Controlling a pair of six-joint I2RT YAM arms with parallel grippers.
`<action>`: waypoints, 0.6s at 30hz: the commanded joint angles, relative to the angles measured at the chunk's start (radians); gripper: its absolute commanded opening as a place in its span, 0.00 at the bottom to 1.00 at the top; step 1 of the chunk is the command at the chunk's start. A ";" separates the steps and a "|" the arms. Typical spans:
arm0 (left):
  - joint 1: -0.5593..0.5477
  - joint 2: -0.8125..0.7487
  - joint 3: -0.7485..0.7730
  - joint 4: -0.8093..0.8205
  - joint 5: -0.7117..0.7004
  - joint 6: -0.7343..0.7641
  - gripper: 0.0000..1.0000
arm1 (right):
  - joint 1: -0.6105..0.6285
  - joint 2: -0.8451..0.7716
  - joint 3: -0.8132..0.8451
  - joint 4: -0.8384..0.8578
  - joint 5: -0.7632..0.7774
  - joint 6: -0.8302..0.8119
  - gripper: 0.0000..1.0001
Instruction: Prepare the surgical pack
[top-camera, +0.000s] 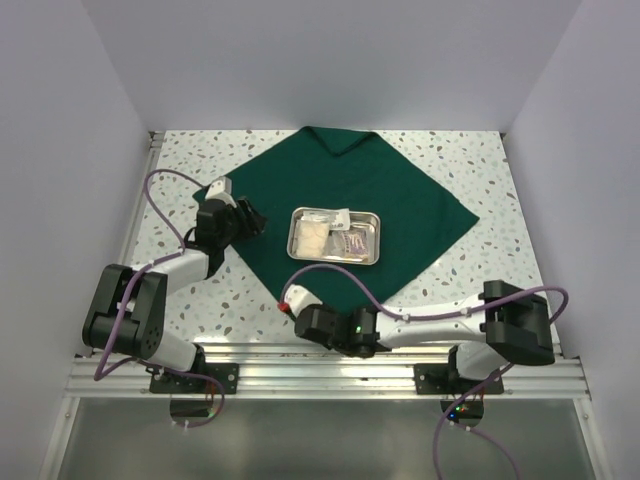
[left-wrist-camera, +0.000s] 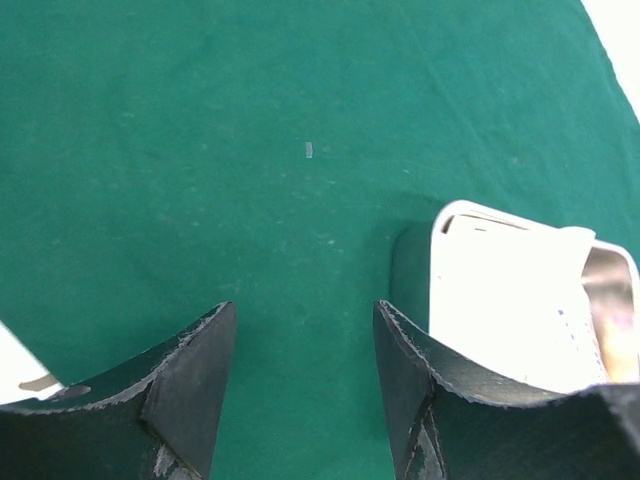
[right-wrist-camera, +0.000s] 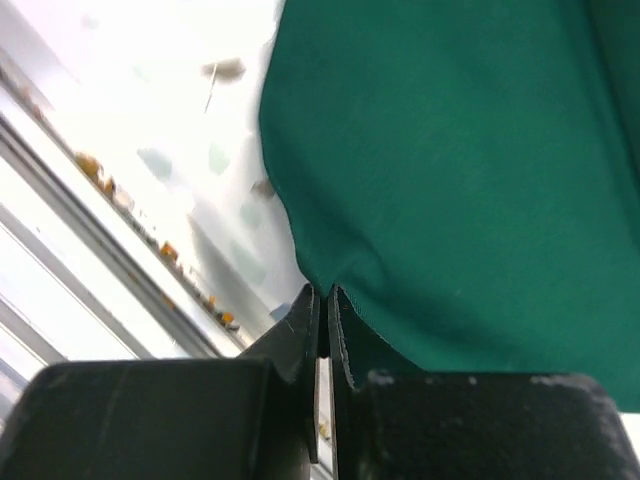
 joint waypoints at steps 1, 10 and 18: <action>-0.011 -0.002 -0.003 0.093 0.076 0.045 0.62 | -0.097 -0.060 0.074 -0.002 -0.109 -0.062 0.00; -0.025 0.022 -0.082 0.385 0.350 0.012 0.68 | -0.413 -0.058 0.181 -0.002 -0.402 -0.180 0.00; -0.086 0.142 -0.046 0.613 0.617 -0.048 0.68 | -0.643 0.008 0.316 -0.046 -0.545 -0.205 0.00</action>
